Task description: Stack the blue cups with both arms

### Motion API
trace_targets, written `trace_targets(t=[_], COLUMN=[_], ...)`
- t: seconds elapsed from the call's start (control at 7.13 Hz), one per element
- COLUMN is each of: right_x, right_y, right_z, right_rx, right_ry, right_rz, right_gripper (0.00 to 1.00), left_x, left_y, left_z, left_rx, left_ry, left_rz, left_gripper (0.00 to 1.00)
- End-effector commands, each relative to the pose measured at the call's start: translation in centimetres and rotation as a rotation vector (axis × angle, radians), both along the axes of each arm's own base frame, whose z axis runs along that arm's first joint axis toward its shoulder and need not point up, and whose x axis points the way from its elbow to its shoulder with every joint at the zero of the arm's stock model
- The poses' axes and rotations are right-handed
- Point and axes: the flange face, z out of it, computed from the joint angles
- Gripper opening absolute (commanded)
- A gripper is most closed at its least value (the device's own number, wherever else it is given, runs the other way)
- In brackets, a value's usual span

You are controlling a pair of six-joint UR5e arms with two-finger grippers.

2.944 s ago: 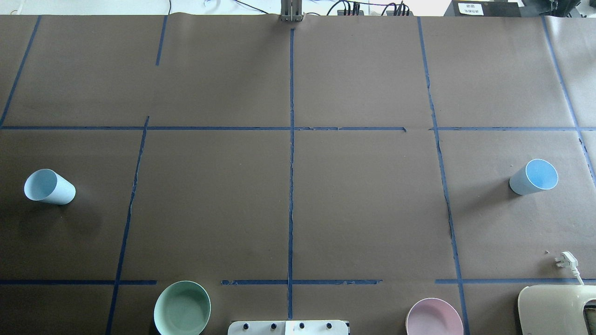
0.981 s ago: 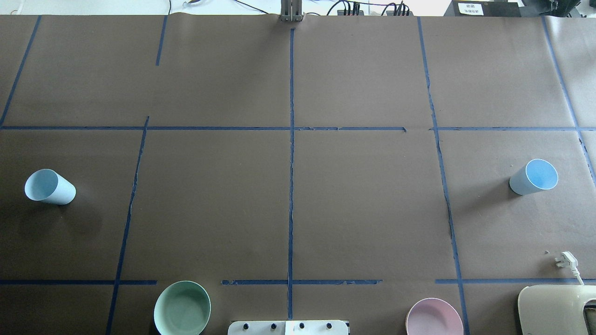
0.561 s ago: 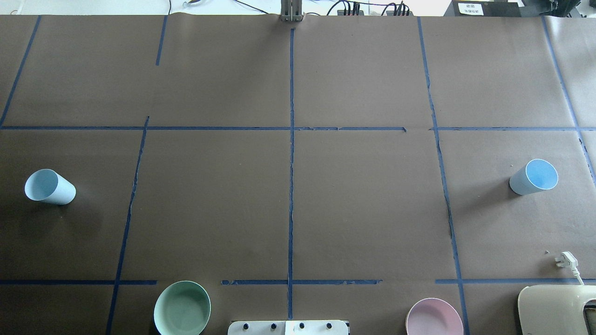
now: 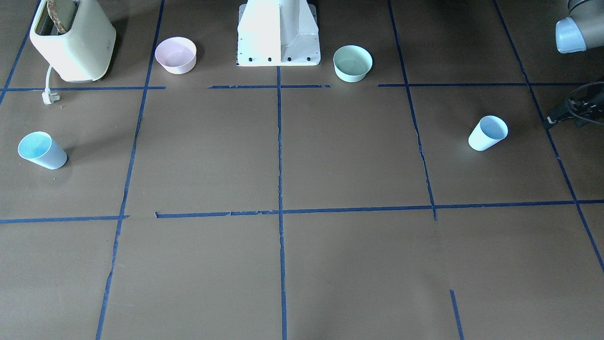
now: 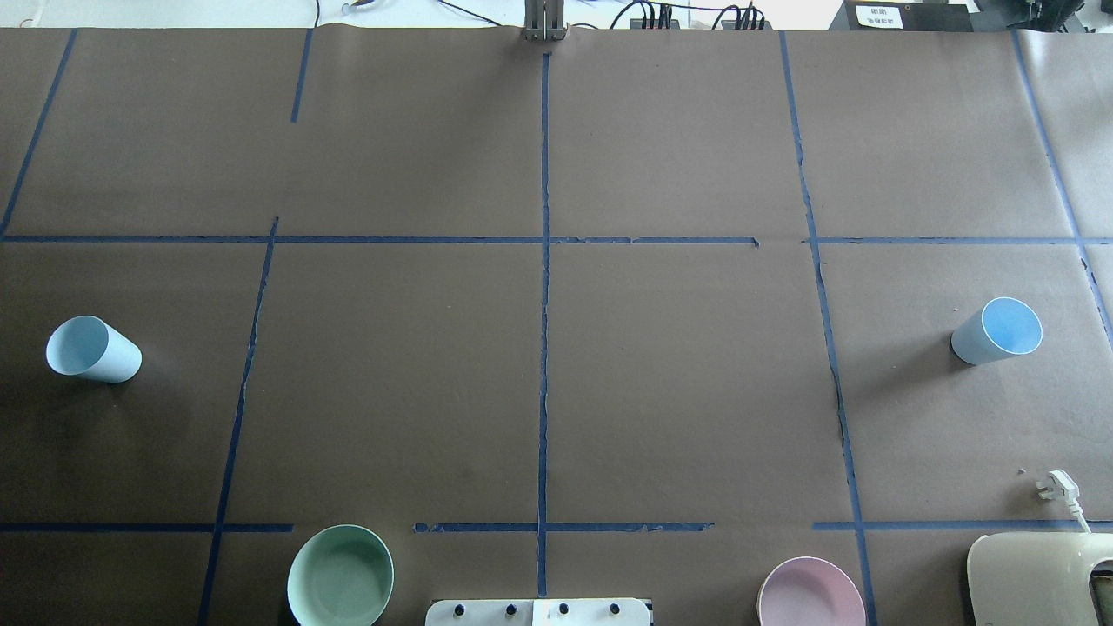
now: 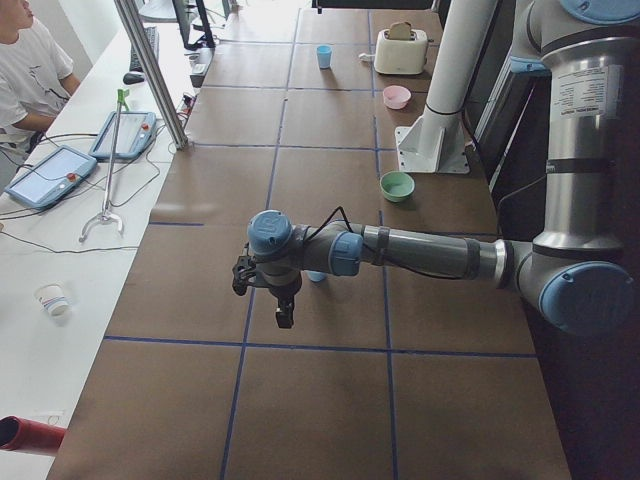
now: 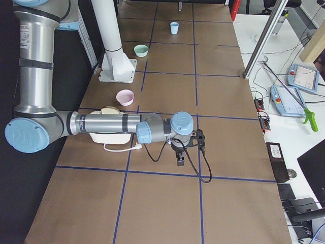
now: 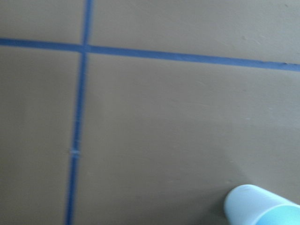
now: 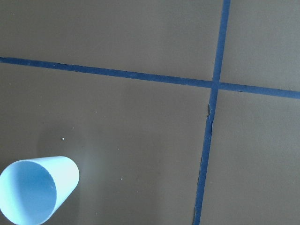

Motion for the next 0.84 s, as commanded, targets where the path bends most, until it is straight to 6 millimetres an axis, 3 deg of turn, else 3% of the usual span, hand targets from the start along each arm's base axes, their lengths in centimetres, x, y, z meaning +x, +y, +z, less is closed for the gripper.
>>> trace_targets(t=[0.0,0.7], right_x=[-0.4,-1.7], right_y=[0.0,-0.1], right_z=[0.1,0.0], right_rx=[0.034,0.027], right_ry=[-0.004,-0.005], right_rz=[-0.012,-0.033], right_gripper=[1.00,1.00], left_x=[3.4,9.4], left_y=[1.3,2.9], left_z=[-0.4,0.6], left_rx=[-0.012,-0.021], left_ry=[0.015,-0.013], left_rz=[-0.009,0.109], left_gripper=[1.00,1.00])
